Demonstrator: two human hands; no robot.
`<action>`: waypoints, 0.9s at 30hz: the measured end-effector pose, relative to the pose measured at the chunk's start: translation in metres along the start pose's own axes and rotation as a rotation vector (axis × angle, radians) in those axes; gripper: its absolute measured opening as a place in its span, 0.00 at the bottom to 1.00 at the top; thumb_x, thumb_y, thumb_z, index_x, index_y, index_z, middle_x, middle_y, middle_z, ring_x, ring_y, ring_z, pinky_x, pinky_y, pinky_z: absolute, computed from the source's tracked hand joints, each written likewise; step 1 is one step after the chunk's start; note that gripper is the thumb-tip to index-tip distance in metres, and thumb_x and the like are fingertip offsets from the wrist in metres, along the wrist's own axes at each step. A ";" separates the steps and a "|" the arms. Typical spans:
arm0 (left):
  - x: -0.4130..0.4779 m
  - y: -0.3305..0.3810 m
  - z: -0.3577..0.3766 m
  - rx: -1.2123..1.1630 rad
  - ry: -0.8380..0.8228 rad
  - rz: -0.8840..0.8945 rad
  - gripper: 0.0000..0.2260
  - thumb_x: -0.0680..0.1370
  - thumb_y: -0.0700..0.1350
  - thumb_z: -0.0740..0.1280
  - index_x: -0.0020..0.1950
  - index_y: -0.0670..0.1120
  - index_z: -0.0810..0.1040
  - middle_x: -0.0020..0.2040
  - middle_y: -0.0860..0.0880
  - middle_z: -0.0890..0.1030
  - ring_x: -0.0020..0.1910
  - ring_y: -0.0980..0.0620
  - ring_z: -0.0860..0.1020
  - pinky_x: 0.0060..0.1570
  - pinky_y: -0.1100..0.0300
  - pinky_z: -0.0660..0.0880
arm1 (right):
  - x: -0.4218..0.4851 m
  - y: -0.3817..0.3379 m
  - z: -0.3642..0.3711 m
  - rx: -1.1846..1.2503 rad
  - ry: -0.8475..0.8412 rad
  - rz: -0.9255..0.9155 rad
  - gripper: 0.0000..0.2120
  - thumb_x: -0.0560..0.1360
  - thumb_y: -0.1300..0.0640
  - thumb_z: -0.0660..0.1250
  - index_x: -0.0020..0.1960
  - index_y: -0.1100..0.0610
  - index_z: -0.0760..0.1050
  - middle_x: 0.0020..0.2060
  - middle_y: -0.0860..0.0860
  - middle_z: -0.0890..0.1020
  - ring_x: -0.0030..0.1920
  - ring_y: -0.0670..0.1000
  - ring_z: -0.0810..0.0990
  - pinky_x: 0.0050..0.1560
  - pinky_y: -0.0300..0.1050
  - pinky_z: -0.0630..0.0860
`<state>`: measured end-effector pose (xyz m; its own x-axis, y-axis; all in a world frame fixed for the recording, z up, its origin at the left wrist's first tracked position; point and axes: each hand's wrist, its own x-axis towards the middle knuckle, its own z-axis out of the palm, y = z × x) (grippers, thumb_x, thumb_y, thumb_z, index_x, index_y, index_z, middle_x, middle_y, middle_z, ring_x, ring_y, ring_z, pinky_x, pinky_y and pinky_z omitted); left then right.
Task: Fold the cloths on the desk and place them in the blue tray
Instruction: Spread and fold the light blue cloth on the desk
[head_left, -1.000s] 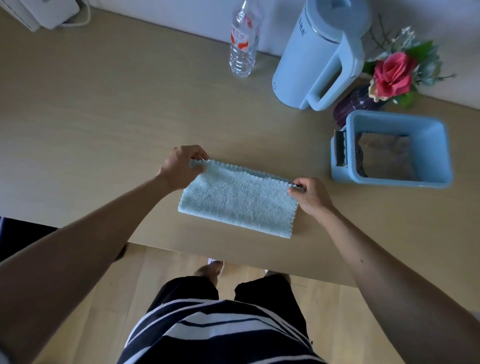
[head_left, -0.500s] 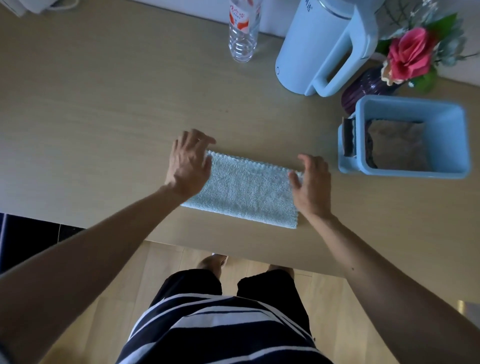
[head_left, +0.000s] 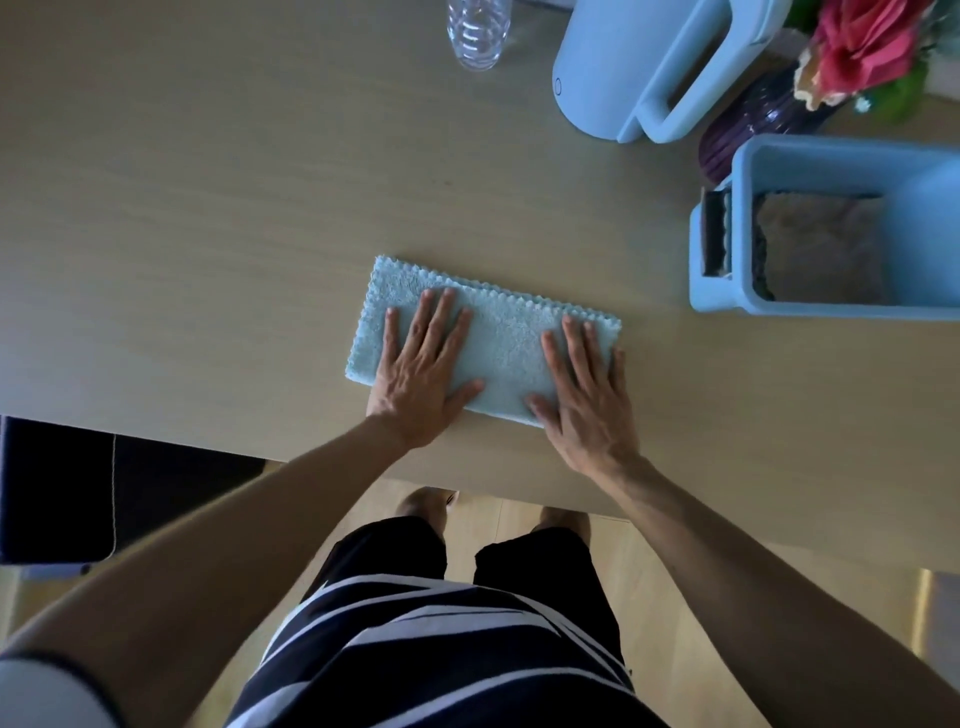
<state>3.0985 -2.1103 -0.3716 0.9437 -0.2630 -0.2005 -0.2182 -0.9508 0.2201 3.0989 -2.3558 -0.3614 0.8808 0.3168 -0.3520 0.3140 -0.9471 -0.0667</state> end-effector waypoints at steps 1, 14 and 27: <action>0.005 -0.004 -0.001 0.017 0.002 0.035 0.38 0.80 0.67 0.53 0.82 0.46 0.48 0.83 0.45 0.46 0.81 0.43 0.44 0.76 0.34 0.46 | -0.004 0.004 -0.002 0.012 -0.003 0.021 0.37 0.81 0.34 0.45 0.82 0.52 0.42 0.82 0.54 0.42 0.81 0.58 0.41 0.78 0.65 0.48; 0.062 -0.014 -0.047 0.358 0.097 0.449 0.30 0.76 0.49 0.69 0.76 0.43 0.66 0.79 0.38 0.61 0.79 0.38 0.58 0.77 0.38 0.53 | -0.035 -0.054 -0.044 0.055 -0.030 -0.236 0.26 0.71 0.48 0.71 0.67 0.55 0.73 0.59 0.53 0.74 0.59 0.55 0.76 0.62 0.51 0.71; -0.014 -0.035 -0.029 0.071 -0.244 0.580 0.49 0.64 0.77 0.63 0.76 0.48 0.65 0.79 0.45 0.61 0.80 0.46 0.55 0.78 0.49 0.55 | 0.008 -0.036 -0.037 0.184 0.063 -0.271 0.08 0.73 0.55 0.65 0.51 0.54 0.77 0.51 0.49 0.77 0.53 0.53 0.77 0.56 0.49 0.72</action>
<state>3.1001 -2.0682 -0.3492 0.5850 -0.7605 -0.2818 -0.7009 -0.6489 0.2960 3.1079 -2.3167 -0.3273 0.7956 0.5560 -0.2407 0.4759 -0.8194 -0.3196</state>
